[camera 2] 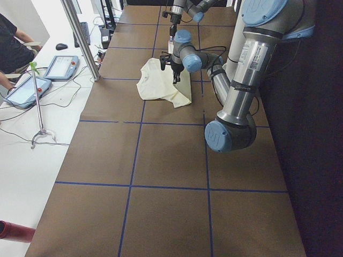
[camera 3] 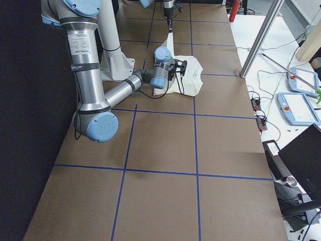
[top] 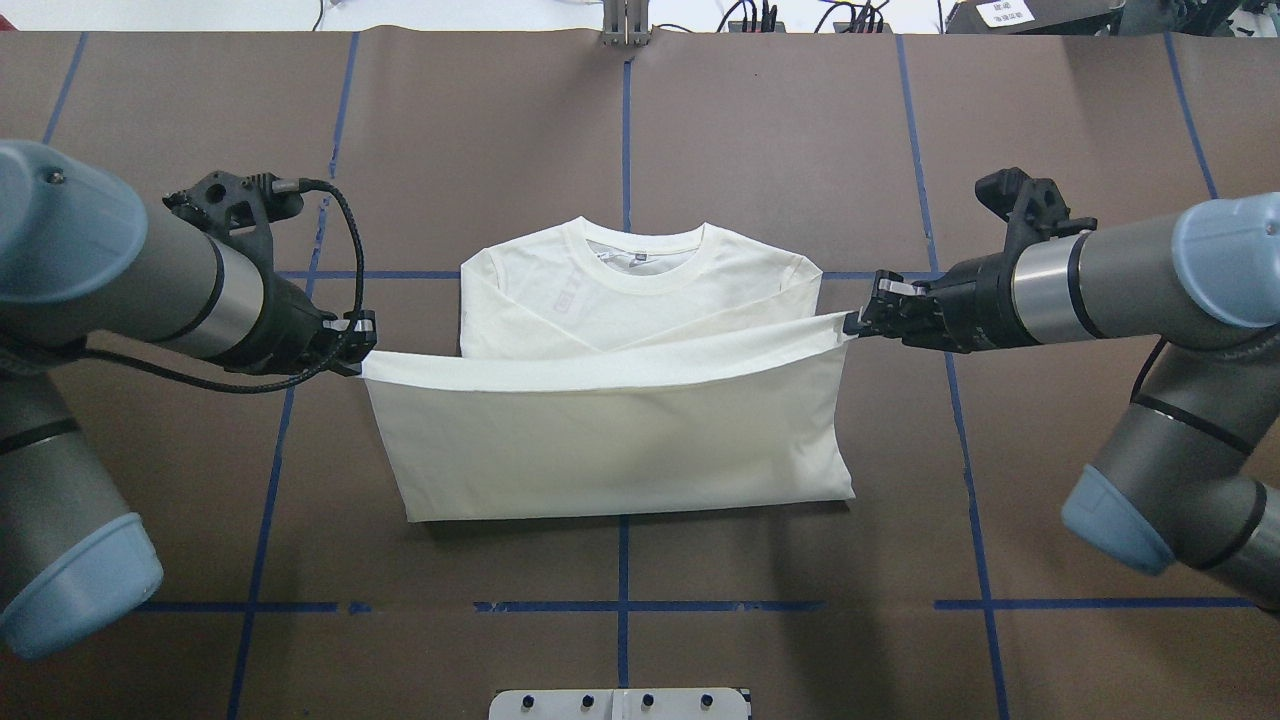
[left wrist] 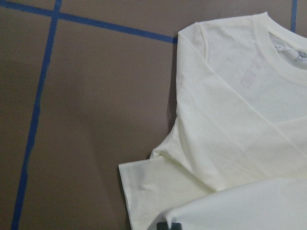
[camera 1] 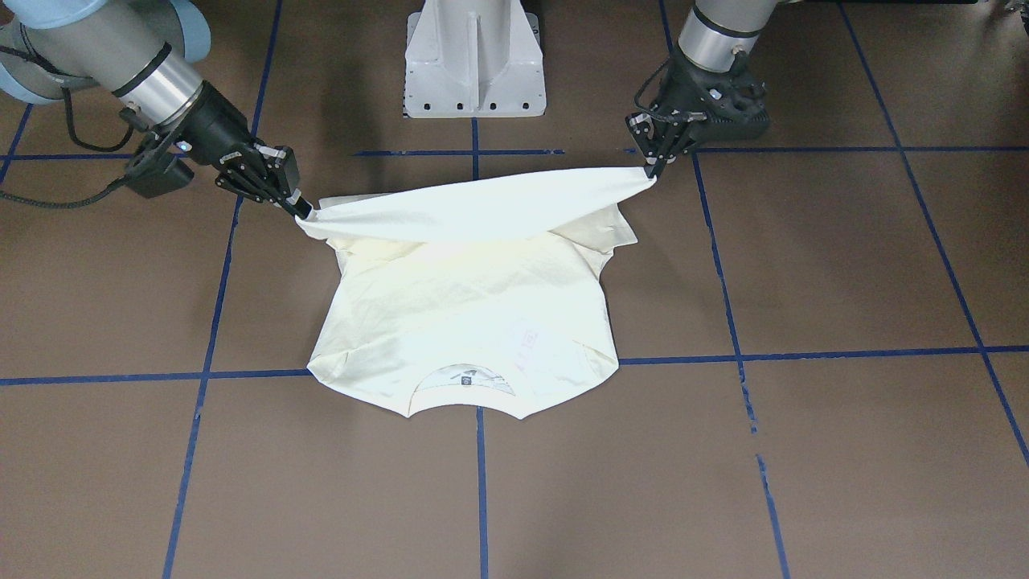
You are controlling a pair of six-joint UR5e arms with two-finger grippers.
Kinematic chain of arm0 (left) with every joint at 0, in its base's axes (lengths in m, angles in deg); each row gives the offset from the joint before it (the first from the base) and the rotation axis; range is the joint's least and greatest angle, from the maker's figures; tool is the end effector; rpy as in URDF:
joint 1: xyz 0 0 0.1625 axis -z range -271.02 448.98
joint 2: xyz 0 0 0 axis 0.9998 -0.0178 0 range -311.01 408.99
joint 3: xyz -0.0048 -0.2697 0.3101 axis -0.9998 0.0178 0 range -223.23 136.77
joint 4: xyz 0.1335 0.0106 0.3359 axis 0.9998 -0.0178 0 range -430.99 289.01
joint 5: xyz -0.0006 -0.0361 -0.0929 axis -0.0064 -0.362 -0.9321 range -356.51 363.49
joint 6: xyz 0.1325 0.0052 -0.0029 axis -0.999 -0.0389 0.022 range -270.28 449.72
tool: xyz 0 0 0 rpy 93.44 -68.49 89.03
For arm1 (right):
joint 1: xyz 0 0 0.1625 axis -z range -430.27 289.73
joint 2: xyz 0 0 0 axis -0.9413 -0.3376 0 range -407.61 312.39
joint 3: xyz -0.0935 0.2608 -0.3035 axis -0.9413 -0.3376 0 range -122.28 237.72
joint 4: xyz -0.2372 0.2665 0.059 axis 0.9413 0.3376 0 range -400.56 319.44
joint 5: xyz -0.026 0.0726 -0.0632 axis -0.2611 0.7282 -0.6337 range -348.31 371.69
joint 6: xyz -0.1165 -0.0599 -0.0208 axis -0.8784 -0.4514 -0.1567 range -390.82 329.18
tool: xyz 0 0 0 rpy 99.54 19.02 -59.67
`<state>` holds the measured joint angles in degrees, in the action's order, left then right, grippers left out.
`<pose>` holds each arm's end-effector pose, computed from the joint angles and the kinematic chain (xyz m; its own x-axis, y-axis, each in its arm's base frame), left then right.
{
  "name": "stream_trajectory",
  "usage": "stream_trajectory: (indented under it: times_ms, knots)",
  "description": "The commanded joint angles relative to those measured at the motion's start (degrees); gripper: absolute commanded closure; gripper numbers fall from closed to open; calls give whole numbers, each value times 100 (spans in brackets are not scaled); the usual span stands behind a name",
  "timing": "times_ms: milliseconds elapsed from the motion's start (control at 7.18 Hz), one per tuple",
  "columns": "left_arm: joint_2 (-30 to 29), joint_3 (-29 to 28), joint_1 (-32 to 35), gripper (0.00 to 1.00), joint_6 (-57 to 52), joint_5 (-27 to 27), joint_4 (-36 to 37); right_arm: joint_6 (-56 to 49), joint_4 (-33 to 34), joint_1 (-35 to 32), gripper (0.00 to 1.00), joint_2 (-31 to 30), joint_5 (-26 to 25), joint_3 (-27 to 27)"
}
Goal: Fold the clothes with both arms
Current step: 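Lift the hem with both grippers and fold it toward the collar, then lay the hem down near the collar and open both grippers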
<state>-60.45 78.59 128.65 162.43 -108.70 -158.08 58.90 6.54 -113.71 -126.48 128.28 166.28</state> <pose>0.3357 -0.3865 0.2951 0.5995 -0.1398 -0.7880 0.2051 0.9786 -0.0176 -0.3226 -0.4073 0.3396 0.2189 0.2012 0.9548 -0.3036 0.9440 -0.1293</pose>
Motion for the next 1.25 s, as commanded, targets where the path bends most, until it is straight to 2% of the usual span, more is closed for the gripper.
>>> stream_trajectory:
  times_ms: [0, 139, 418, 697, 1115]
  knots:
    - [-461, -970, 207, 100, -205, -49, -427, -156, -16, -480, 100, 930, 161, -1252]
    - [-726, -1646, 260, 100, -187, -41, -831, -235, -16, -525, 100, 1344, 154, -1859]
    - [-886, -2580, 471, 100, -161, -23, -1763, -297, -8, -543, 100, 1672, 127, -2556]
    - [-1123, -3425, 542, 100, -152, 3, -2257, -306, -16, -552, 100, 1744, 127, -2796]
    - [-1141, -3771, 542, 100, -152, 12, -2514, -464, -8, -560, 100, 1717, 127, -2902]
